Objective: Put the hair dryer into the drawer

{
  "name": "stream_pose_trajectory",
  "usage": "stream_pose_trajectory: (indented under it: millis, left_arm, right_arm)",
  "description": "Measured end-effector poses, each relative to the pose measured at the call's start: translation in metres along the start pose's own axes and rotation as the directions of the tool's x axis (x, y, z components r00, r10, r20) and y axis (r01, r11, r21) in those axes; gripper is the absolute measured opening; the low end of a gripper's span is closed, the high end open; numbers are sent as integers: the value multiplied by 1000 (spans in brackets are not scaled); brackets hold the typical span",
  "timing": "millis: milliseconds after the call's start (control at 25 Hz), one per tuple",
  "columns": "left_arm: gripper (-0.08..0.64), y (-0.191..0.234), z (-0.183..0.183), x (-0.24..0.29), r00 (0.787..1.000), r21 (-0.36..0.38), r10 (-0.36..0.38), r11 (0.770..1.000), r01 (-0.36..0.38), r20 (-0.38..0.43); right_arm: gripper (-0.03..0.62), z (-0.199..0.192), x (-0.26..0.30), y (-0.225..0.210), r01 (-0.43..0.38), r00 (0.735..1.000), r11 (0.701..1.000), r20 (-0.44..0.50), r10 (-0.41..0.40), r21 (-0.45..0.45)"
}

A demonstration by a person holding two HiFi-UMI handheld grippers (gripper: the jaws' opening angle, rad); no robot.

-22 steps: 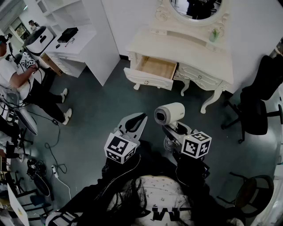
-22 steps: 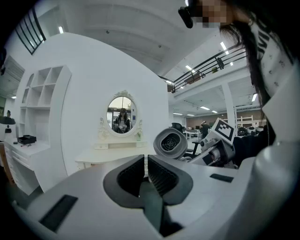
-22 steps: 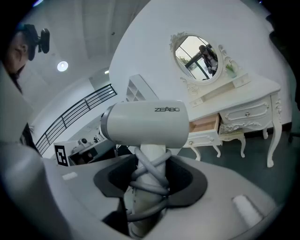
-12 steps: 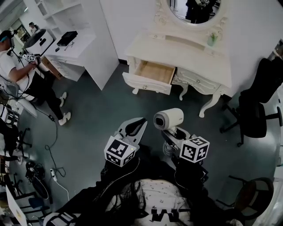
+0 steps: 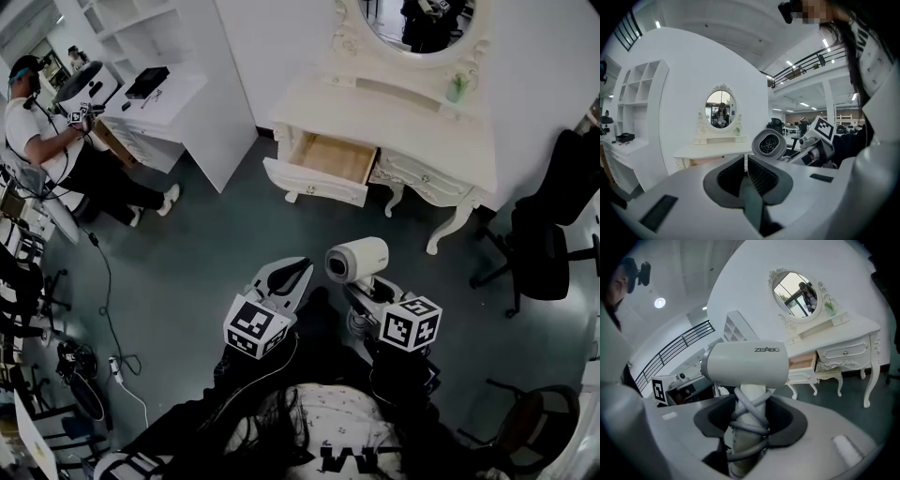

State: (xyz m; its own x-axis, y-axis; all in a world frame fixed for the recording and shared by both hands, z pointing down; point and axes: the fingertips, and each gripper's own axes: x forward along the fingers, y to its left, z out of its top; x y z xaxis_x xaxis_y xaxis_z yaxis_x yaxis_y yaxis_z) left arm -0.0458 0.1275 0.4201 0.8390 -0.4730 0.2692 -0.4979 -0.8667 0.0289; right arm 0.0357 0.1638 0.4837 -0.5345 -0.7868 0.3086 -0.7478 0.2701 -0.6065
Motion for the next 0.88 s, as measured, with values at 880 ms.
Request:
stream_pose_trajectory:
  millis: [880]
  left_arm:
    - [2,123,13,119,1000,-38,-17,999,16,-24]
  right_arm:
    - [206,79,107,-93,85,993,996,-90,-82,26]
